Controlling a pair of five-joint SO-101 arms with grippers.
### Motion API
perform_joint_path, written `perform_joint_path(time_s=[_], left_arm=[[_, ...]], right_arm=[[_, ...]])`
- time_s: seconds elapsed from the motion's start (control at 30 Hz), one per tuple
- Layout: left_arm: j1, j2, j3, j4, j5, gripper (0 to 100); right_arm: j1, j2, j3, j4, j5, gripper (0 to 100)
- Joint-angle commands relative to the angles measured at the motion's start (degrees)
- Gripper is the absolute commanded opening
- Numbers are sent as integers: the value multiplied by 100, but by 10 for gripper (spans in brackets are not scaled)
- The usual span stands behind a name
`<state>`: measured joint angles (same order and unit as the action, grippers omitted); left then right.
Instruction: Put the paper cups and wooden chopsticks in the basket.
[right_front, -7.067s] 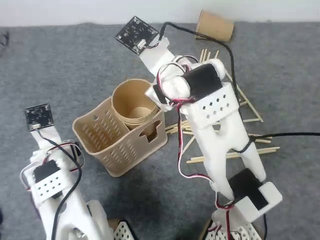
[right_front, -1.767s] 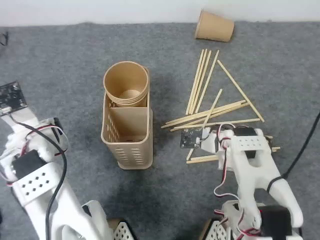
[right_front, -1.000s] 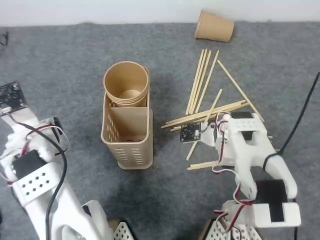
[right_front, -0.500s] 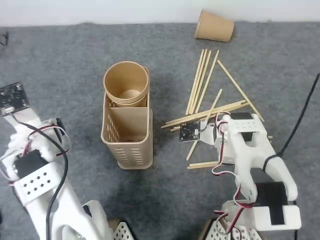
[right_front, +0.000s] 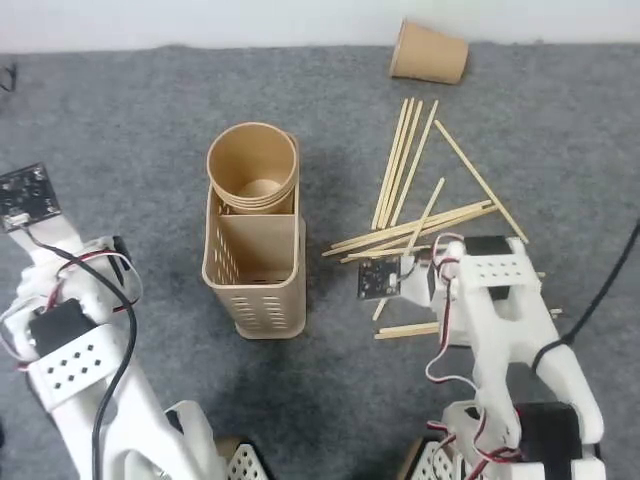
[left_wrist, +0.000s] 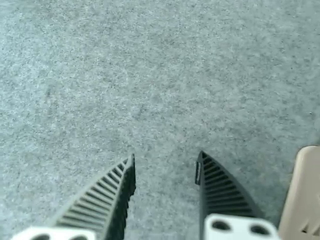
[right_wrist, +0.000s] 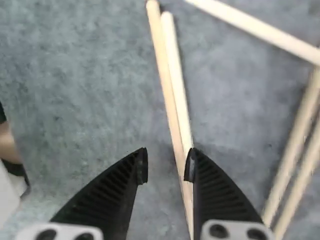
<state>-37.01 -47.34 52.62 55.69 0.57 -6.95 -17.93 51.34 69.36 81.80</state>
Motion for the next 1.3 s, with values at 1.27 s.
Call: perform_joint_path(time_s=[1.27], left_arm=[[35,-79,-4,-97,62,188]], right_arm=[[101,831,44,-1112,53,7]])
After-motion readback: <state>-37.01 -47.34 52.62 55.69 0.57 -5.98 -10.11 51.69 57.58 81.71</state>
